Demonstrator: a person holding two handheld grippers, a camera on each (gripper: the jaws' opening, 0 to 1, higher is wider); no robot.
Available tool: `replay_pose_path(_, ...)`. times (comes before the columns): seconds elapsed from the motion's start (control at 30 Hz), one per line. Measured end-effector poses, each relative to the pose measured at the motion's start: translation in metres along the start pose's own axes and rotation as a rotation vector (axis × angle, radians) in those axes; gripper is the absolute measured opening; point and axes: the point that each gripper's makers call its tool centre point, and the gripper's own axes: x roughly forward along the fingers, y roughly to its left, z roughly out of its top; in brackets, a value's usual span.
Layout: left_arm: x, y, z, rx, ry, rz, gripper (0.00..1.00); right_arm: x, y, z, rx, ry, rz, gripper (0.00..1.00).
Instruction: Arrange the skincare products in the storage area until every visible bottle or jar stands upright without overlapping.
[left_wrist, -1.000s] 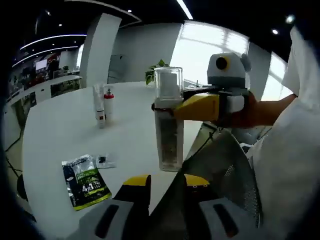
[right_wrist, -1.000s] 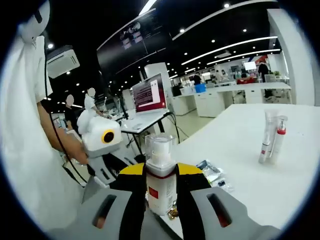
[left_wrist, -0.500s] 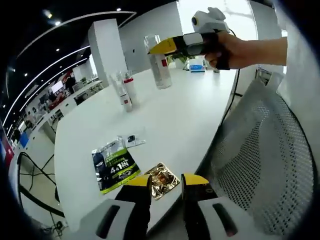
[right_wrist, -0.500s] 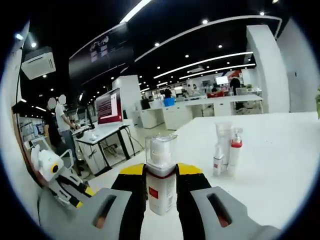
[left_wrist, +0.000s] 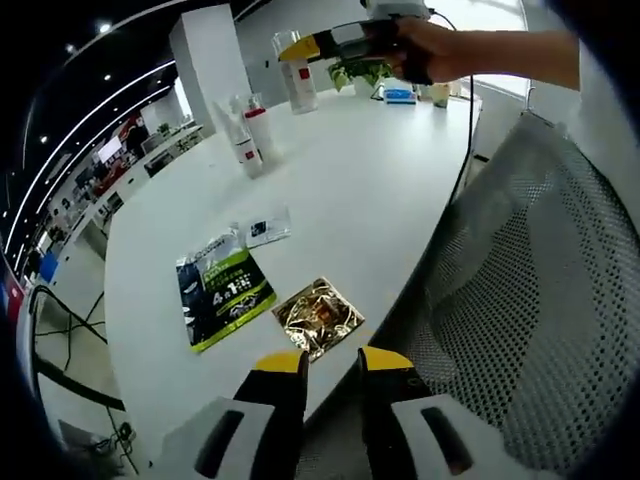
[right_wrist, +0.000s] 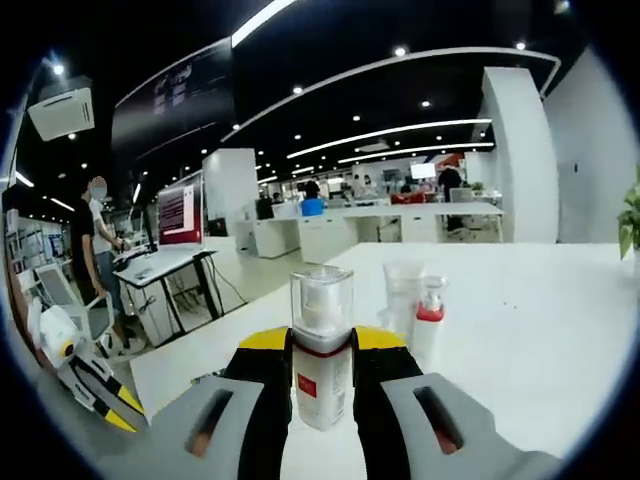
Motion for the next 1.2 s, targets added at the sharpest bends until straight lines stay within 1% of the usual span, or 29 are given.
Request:
replay_pose_path(0.07, 0.001, -0.001, -0.003, -0.005, 0.016, -0.007, 0.21, 0.004, -0.004, -0.001, -0.007, 0.0, -0.002, 0.19)
replay_pose_path(0.33, 0.001, -0.005, -0.001, -0.005, 0.007, -0.023, 0.21, 0.02, -0.022, -0.005, -0.028, 0.004, -0.025, 0.2)
replay_pose_path(0.57, 0.002, -0.007, -0.004, -0.008, 0.029, -0.037, 0.21, 0.03, -0.043, -0.011, -0.004, -0.007, -0.06, 0.2)
replay_pose_path(0.63, 0.002, -0.009, -0.006, -0.007, 0.038, -0.046, 0.21, 0.032, -0.047, -0.013, -0.011, -0.01, -0.064, 0.2)
replay_pose_path(0.77, 0.002, -0.01, -0.006, -0.009, 0.041, -0.05, 0.21, 0.039, -0.054, -0.022, -0.022, -0.006, -0.061, 0.2)
replay_pose_path(0.9, 0.002, -0.011, -0.008, -0.01, 0.049, -0.054, 0.21, 0.046, -0.059, -0.034, -0.03, 0.01, -0.059, 0.2)
replay_pose_path(1.03, 0.002, -0.011, -0.009, -0.012, 0.056, -0.058, 0.21, 0.053, -0.066, -0.045, -0.049, 0.013, -0.069, 0.2)
replay_pose_path(1.2, 0.003, -0.013, -0.01, -0.018, 0.066, -0.065, 0.21, 0.062, -0.074, -0.06, -0.053, 0.013, -0.083, 0.2)
